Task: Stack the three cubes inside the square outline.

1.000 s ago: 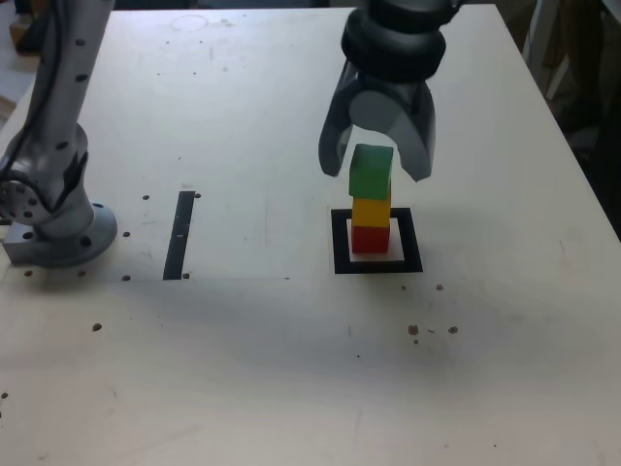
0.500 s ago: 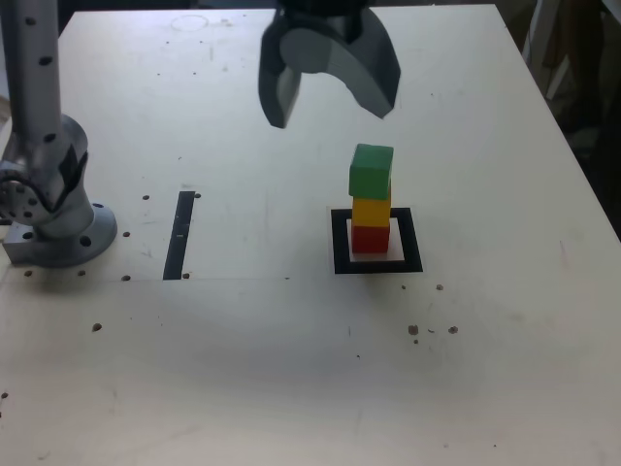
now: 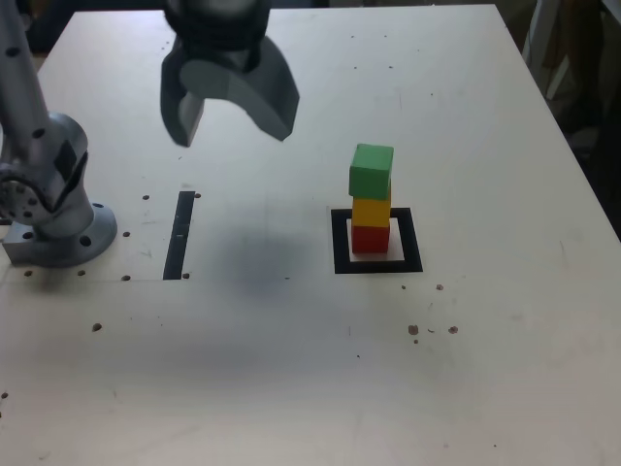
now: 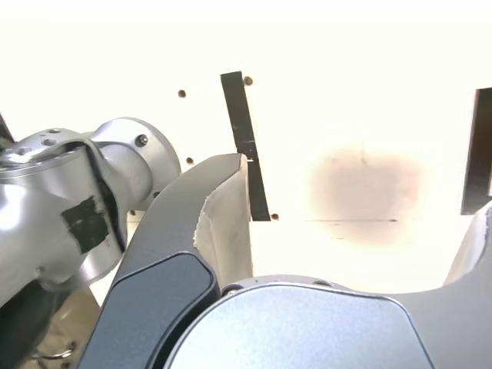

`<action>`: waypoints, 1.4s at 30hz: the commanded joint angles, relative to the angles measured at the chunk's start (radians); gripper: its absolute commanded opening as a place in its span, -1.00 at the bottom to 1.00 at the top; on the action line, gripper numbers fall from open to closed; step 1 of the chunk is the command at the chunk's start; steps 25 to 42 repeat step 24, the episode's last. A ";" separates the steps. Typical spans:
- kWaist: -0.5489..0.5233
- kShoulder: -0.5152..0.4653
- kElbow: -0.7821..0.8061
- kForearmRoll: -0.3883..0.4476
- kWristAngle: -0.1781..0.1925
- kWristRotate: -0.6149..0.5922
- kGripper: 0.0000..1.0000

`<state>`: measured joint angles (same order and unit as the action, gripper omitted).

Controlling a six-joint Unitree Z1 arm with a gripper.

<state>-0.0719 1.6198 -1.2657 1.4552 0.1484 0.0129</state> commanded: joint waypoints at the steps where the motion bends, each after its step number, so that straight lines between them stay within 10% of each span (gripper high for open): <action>1: -0.002 -0.022 0.086 -0.048 -0.019 -0.010 0.99; 12: -0.002 -0.065 0.295 -0.199 -0.114 0.006 1.00; 42: 0.011 -0.072 0.351 -0.250 -0.122 0.010 1.00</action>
